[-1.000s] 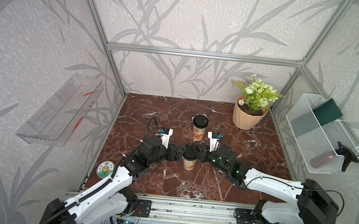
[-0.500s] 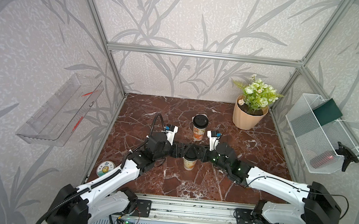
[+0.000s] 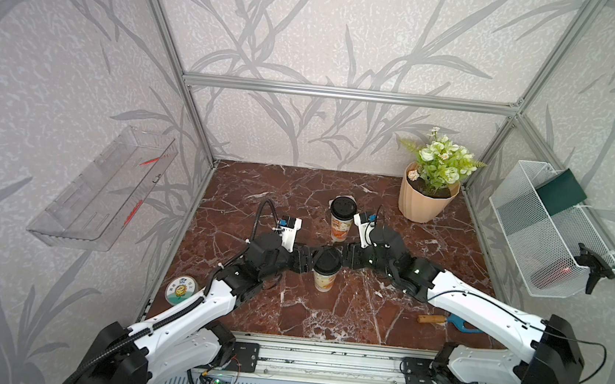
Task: Put the leak-proof paper on the milk tea cups
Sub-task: Secure the cup lid on the cup.
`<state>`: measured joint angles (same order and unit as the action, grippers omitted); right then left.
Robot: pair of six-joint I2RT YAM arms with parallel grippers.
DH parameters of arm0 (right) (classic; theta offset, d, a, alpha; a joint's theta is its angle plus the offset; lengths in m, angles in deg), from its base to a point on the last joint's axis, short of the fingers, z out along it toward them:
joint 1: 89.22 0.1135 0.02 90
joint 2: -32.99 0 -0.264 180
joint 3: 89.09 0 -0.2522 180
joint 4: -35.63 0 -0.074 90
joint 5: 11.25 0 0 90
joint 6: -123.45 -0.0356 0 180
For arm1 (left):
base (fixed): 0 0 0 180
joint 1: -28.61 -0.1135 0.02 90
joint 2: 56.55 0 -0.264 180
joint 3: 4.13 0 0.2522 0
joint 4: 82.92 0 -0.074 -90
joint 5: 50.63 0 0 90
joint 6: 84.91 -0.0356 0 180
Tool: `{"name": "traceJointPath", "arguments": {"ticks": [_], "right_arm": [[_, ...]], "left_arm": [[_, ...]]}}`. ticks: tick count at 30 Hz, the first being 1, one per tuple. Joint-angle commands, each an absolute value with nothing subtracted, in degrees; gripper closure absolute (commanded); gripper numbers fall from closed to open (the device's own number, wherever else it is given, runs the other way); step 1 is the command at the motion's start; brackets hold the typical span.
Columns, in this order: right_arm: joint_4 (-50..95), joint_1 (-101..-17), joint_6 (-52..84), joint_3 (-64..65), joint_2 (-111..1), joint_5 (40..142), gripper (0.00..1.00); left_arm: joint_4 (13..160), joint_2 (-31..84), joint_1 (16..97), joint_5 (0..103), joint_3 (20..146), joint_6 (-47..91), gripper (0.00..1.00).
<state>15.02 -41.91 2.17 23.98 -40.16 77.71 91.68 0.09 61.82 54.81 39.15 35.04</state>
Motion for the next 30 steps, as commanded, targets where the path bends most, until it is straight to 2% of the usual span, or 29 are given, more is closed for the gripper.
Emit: {"name": "traceJointPath", "arguments": {"ticks": [1, 6, 10, 16, 30], "right_arm": [[13.60, -42.79, 3.07, 24.03, -38.04, 76.80, 0.38], [16.19, -43.08, 1.82, 27.66, -36.80, 76.38, 0.49], [17.70, -43.09, 0.91, 29.52, -37.85, 77.44, 0.54], [19.34, -42.74, 0.32, 30.12, -39.77, 79.72, 0.55], [16.07, -41.60, 2.82, 28.20, -38.41, 75.91, 0.55]], "left_arm": [[83.09, 2.31, 61.78, 53.97, 36.76, 32.78, 0.30], [83.32, 3.15, 61.83, 54.56, 36.88, 32.65, 0.32], [83.33, 2.80, 61.87, 54.67, 36.66, 32.76, 0.33], [83.56, 1.99, 61.86, 55.00, 35.84, 32.77, 0.34], [84.05, 1.07, 61.84, 55.62, 34.17, 32.25, 0.34]]}}
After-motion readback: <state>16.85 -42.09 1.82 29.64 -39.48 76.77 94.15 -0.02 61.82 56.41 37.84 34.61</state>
